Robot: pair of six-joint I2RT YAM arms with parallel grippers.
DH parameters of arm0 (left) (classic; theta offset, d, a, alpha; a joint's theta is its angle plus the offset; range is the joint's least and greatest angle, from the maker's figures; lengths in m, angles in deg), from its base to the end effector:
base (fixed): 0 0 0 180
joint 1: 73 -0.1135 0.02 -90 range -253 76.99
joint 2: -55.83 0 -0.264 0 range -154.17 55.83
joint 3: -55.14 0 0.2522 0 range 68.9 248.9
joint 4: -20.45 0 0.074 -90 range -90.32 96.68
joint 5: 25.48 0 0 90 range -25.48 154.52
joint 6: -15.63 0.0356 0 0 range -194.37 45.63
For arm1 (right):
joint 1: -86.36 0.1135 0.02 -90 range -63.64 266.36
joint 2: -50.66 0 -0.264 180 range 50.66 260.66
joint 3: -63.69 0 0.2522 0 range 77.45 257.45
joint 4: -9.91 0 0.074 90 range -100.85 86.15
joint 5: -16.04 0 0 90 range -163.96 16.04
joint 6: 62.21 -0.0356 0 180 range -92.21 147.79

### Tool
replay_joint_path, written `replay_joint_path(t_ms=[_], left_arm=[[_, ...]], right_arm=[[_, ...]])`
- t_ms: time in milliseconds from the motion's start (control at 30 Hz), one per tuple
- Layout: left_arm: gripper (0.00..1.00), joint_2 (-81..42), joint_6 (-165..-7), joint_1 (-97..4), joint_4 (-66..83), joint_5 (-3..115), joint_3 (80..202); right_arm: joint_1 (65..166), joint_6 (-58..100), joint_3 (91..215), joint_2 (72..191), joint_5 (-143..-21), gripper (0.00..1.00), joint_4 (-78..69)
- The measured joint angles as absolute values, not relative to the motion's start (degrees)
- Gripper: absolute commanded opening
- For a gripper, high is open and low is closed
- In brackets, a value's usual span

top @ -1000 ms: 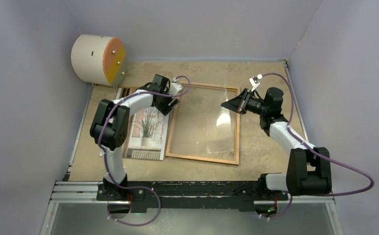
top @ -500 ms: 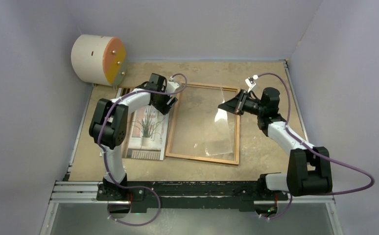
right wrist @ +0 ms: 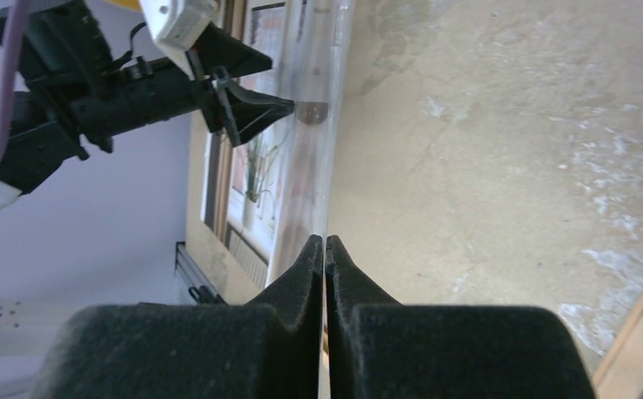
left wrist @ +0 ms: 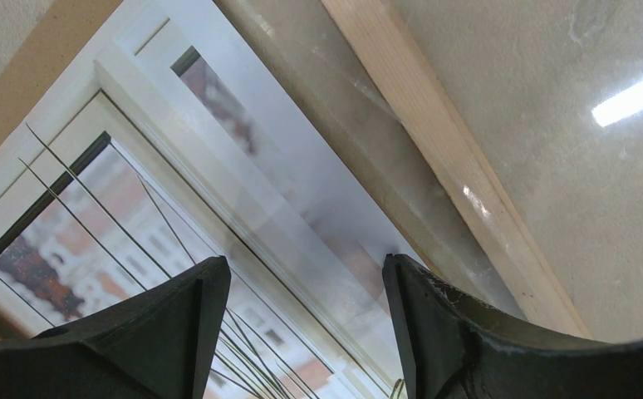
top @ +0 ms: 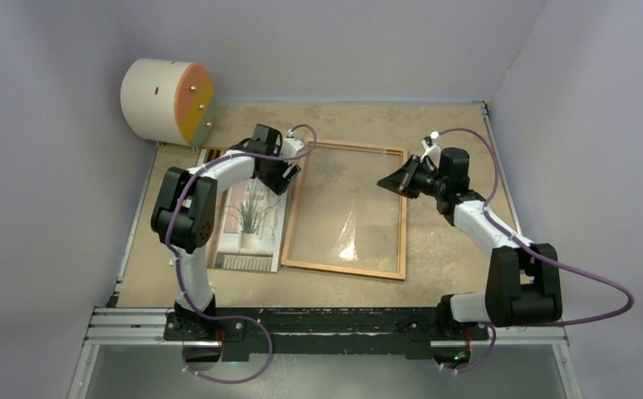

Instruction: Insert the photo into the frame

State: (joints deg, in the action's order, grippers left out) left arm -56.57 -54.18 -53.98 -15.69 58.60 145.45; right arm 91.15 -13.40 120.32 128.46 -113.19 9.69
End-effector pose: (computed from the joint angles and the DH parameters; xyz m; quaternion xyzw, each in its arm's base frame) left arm 0.3882 -0.1377 0.1697 0.3356 0.9001 -0.0469 0.2738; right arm 0.2911 0.0470 0.2434 0.0633 0.7983 0.4626 0.3804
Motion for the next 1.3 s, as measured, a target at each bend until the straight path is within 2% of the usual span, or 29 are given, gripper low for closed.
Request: replay_joint_path(t_ms=[633,1300], left_arm=[[0.71,-56.9,-54.3,-54.2,-16.2,58.5,146.0],[0.71,-56.9,-54.2,-54.2,-16.1,58.3,145.9]], right_arm=[[86.6,-11.7,117.5,129.3,-110.4,0.00,9.0],[84.9,-19.1,111.1,130.9,-111.4,0.00,14.7]])
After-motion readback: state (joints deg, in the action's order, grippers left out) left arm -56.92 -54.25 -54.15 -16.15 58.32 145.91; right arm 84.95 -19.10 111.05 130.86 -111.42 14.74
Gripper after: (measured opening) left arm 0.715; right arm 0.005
